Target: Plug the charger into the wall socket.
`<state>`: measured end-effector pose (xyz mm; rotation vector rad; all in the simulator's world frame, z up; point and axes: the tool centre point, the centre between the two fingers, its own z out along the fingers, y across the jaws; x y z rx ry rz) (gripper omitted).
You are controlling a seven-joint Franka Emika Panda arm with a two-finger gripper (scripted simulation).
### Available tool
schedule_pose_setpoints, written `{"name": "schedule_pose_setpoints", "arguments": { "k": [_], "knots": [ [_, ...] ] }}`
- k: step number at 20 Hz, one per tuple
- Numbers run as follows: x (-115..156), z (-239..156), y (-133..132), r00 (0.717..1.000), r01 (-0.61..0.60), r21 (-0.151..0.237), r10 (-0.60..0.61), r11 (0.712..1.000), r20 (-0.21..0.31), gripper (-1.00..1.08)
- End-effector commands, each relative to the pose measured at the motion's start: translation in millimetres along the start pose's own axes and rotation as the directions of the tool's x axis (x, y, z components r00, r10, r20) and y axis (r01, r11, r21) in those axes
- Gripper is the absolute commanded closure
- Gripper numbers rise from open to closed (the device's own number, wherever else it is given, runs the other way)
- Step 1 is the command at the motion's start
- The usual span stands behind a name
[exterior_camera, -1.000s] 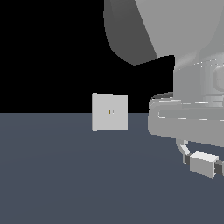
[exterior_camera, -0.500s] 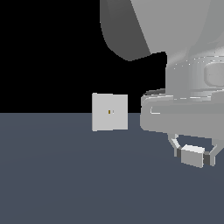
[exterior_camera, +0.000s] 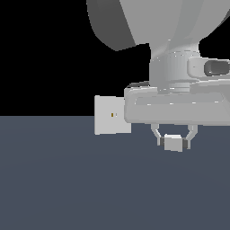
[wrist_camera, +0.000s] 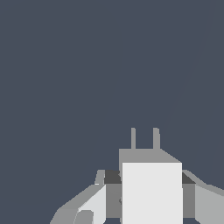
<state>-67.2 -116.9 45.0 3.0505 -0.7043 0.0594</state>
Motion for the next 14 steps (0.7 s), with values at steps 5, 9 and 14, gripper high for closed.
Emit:
{"name": "schedule_pose_setpoints", "arguments": {
  "k": [5,9,14],
  "knots": [
    [-1,-19,-33,0.965,0.261,0.009,-0.261,0.965,-0.002,1.08],
    [-6,-30,-53,0.913,0.407,0.015,-0.407,0.913,-0.004,1.08],
    [-14,-42,-72,0.835,0.551,0.021,-0.551,0.834,-0.007,1.08]
  ]
}}
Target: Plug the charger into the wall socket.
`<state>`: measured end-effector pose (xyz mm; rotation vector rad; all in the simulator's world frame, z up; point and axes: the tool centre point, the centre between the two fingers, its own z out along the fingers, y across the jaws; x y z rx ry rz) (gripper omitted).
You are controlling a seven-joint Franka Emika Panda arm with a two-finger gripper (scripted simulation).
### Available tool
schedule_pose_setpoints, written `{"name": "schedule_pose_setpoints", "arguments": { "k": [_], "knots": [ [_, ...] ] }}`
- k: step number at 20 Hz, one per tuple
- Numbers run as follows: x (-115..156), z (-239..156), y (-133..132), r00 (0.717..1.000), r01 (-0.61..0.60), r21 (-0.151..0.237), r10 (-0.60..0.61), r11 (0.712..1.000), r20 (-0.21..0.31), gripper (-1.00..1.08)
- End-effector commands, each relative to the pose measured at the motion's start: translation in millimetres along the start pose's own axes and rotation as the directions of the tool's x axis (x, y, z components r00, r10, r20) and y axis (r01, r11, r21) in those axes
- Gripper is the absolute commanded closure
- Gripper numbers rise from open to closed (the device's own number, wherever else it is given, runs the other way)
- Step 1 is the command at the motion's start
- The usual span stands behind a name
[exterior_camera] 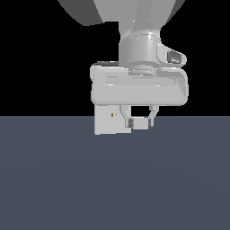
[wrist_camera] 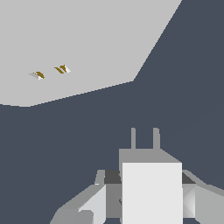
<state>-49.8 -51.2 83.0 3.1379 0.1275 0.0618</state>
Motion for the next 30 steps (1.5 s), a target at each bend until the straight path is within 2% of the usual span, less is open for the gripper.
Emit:
{"name": "schedule_pose_setpoints", "arguments": {
  "k": [1,11,22,30],
  "knots": [
    [0,-5,-9,0.997,0.075,0.003,-0.075,0.997,0.0,1.08],
    [-2,-16,-30,0.973,0.232,0.01,-0.232,0.973,0.0,1.08],
    [-1,-17,-32,0.97,0.243,0.011,-0.243,0.97,0.0,1.08],
    [21,-16,-38,0.97,0.243,0.011,-0.243,0.97,0.0,1.08]
  ]
}}
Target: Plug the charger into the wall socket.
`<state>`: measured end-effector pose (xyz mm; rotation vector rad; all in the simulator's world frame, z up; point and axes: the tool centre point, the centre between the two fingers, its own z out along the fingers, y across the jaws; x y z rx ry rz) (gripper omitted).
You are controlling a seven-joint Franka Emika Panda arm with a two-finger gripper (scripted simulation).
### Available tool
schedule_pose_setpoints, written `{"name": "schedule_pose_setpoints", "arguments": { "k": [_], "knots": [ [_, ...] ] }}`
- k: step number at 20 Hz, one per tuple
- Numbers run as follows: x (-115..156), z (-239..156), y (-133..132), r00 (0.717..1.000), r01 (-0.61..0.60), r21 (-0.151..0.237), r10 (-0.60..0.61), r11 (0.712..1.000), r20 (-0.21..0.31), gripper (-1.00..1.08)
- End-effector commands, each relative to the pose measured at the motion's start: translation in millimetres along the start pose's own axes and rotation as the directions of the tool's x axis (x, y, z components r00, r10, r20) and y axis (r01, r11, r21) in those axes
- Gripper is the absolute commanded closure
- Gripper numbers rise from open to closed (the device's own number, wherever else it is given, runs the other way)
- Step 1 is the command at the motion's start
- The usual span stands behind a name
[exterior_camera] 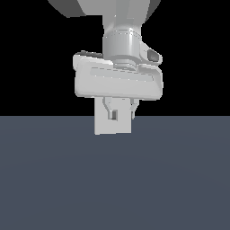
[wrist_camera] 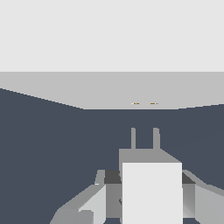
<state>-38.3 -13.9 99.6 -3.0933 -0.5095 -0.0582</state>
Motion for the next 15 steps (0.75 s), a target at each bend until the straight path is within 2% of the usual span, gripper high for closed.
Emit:
{"name": "schedule_pose_setpoints", "arguments": {
  "k": [1,8,15],
  "knots": [
    [10,0,0,1.0,0.0,0.0,0.0,1.0,0.0,1.08],
    [30,1,0,1.0,0.001,0.0,-0.001,1.0,0.0,1.08],
    [31,1,0,1.0,0.001,0.0,-0.001,1.0,0.0,1.08]
  ]
}}
